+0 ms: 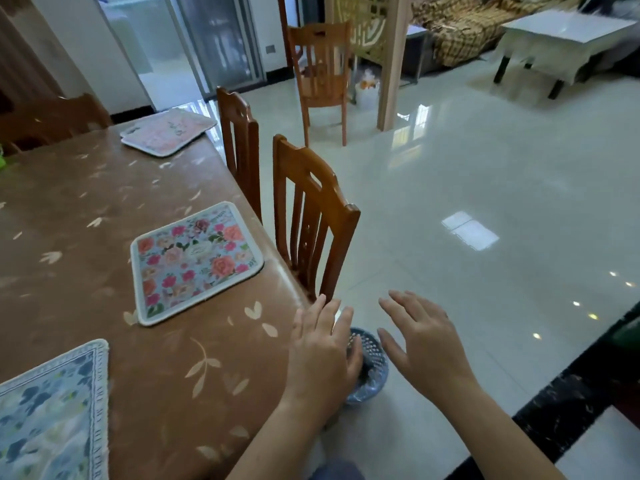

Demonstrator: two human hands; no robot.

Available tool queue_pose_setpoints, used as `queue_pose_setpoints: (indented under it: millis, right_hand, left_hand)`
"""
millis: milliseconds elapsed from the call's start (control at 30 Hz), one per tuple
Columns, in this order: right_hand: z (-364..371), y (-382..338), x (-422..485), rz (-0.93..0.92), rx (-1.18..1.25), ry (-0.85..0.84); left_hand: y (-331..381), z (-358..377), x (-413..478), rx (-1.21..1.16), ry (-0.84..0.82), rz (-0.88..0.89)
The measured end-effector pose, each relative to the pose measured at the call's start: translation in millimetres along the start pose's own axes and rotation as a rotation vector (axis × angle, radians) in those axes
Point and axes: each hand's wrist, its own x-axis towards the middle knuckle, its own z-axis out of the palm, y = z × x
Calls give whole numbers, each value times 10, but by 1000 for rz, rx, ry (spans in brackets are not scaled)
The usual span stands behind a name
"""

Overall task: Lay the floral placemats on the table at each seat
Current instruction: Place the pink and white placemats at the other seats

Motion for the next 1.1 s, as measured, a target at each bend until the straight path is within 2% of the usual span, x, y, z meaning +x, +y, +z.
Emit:
queue_pose_setpoints:
  millis: [233, 467, 767, 1100]
  right_hand:
    - [-100, 640, 238, 101, 0, 75]
    - [-270, 1501, 1077, 92, -43, 92]
    - [-464, 2272, 2484, -22, -68, 55]
    - [-142, 2713, 3715, -114, 98, -41]
  left_hand:
    - [417, 432, 616, -59, -21, 98]
    - [744, 999, 1612, -128, 14, 97]
    - [812, 1376, 3039, -174, 80, -27]
    - [642, 1737, 3887, -46, 36, -226]
